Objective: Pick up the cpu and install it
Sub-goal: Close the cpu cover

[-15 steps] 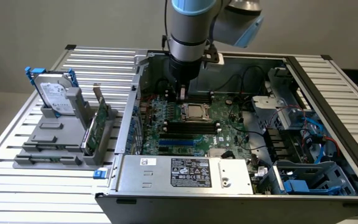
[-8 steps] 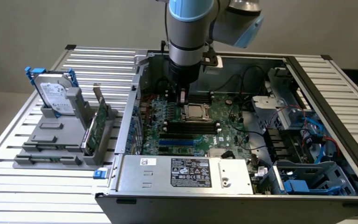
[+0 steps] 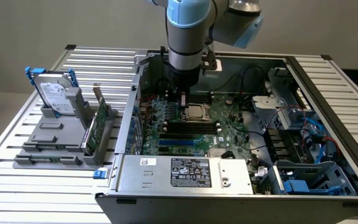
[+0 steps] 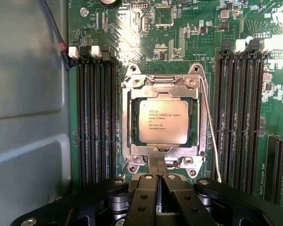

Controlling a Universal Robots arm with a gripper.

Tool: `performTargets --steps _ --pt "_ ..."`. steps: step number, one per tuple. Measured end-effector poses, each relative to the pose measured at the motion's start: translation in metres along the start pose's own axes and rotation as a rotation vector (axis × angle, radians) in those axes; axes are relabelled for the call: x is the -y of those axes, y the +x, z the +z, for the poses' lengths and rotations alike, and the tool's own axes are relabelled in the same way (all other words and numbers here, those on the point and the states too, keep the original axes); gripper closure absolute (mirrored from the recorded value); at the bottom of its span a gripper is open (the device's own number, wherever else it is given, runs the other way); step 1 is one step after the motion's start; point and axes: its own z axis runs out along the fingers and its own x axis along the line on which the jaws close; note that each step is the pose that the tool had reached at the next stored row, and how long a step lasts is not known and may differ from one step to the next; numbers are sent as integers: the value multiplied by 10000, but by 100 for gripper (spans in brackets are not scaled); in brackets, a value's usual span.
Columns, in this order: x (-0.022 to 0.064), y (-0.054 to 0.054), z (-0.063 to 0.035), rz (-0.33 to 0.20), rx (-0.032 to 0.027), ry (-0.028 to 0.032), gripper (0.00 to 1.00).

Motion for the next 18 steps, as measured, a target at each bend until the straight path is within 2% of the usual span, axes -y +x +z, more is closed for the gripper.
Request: performTargets --steps 2,11,18 --pt "4 -1 8 -5 1 -41 89" --pt "14 -2 11 -7 1 -56 89" --pt "16 -5 35 -14 6 -129 89"
